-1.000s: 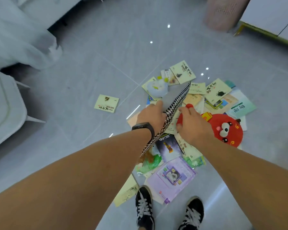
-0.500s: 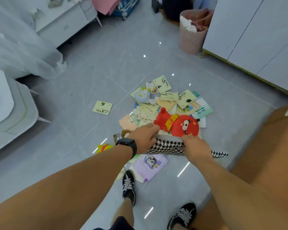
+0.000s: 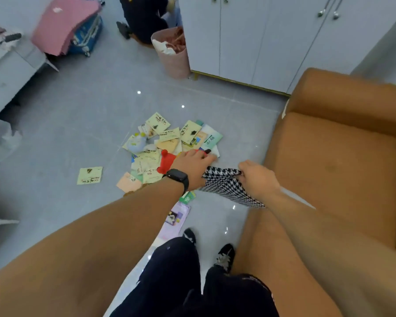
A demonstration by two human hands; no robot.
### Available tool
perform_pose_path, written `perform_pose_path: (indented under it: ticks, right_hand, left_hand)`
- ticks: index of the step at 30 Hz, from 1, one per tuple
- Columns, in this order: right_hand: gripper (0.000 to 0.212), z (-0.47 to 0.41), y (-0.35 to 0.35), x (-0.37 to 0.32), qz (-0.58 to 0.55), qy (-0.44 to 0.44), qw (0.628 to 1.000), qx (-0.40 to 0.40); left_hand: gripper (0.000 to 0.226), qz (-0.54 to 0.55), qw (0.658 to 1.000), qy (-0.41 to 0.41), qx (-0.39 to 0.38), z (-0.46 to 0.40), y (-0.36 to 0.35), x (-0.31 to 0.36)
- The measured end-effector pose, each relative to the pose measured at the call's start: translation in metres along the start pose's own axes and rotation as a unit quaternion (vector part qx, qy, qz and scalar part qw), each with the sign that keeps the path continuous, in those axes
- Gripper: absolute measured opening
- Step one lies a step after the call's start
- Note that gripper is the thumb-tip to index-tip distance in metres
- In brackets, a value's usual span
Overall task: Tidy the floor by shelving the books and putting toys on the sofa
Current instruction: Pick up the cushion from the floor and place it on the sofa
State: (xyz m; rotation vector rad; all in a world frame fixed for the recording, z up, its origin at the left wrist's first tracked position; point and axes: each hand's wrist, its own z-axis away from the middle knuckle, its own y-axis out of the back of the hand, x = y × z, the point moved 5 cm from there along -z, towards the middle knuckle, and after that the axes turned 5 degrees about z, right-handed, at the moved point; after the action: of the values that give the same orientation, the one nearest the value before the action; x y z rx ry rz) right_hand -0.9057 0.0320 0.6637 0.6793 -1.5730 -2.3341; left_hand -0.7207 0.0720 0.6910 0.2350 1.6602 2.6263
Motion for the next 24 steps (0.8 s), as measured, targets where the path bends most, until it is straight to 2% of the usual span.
perform_pose_path:
  ticks: [6,11,13,16,19,24]
  right_hand:
    - [0.019,0.031,-0.01,0.111,-0.008,-0.111,0.993,0.028]
    - [0.02,0.065,0.008,0.176,0.003,-0.18,0.982,0.048]
    - [0.026,0.086,0.023,0.2,0.025,-0.215,0.975,0.039]
    - [0.046,0.134,0.03,0.244,0.035,-0.278,0.96,0.022]
    - [0.044,0.196,0.016,0.292,0.03,-0.332,0.943,-0.001]
    - [0.045,0.314,-0.042,0.364,0.007,-0.427,0.903,-0.046]
  left_hand:
    - [0.057,-0.029,0.991,-0.133,-0.007,-0.09,0.0,0.097]
    - [0.046,-0.06,0.969,-0.238,0.036,-0.139,0.03,0.176]
    - [0.046,-0.061,0.957,-0.281,0.043,-0.154,0.042,0.211]
    - [0.047,-0.076,0.932,-0.354,0.006,-0.167,0.044,0.281]
    - [0.045,-0.11,0.909,-0.4,-0.034,-0.173,0.017,0.362]
    - [0.045,-0.086,0.884,-0.446,-0.107,-0.159,-0.069,0.498]
